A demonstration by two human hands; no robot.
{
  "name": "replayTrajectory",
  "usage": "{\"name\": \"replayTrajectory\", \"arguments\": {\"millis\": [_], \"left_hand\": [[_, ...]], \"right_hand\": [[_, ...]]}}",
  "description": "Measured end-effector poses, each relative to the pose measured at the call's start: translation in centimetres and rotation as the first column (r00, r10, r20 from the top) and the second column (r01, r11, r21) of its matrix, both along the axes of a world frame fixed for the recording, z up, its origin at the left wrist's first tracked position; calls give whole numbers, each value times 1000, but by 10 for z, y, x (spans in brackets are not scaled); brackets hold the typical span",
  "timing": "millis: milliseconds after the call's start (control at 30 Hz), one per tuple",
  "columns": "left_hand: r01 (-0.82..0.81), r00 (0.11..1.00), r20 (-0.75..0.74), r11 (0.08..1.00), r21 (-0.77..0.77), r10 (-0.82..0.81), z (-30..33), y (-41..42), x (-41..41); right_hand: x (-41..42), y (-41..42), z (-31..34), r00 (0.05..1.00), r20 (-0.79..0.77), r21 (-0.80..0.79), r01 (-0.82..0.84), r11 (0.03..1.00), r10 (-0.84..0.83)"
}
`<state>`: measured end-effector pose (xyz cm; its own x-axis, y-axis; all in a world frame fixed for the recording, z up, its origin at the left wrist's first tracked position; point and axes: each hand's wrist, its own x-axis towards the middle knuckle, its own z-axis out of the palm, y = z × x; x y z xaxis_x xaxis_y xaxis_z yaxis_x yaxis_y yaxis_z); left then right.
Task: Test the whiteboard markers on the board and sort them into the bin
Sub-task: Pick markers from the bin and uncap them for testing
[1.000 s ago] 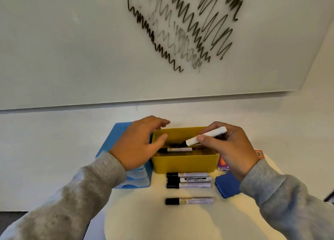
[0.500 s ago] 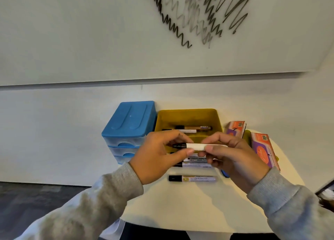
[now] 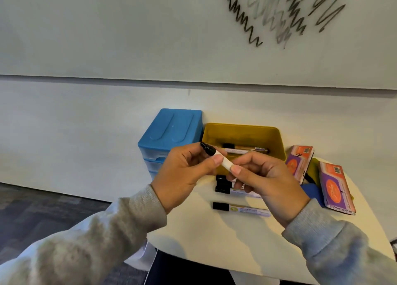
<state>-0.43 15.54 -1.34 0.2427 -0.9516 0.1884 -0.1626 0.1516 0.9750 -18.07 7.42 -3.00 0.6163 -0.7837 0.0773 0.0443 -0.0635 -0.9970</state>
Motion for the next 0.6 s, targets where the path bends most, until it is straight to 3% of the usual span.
{"name": "replayTrajectory", "arguments": {"millis": [233, 400, 467, 600], "left_hand": [[-217, 975, 44, 976, 11, 216, -22, 38, 74], [-383, 920, 115, 922, 57, 375, -53, 56, 136], [-454, 887, 153, 883, 122, 435, -74, 57, 161], [-538, 842, 288, 744, 397, 455, -137, 54, 205]], "right_hand": [[85, 31, -23, 979, -126, -99, -172, 980, 159], [130, 51, -62, 936, -327, -312, -234, 921, 127], [140, 56, -80, 897, -430, -400, -291, 869, 103], [151, 66, -110, 833, -548, -505, -408, 760, 83]]}}
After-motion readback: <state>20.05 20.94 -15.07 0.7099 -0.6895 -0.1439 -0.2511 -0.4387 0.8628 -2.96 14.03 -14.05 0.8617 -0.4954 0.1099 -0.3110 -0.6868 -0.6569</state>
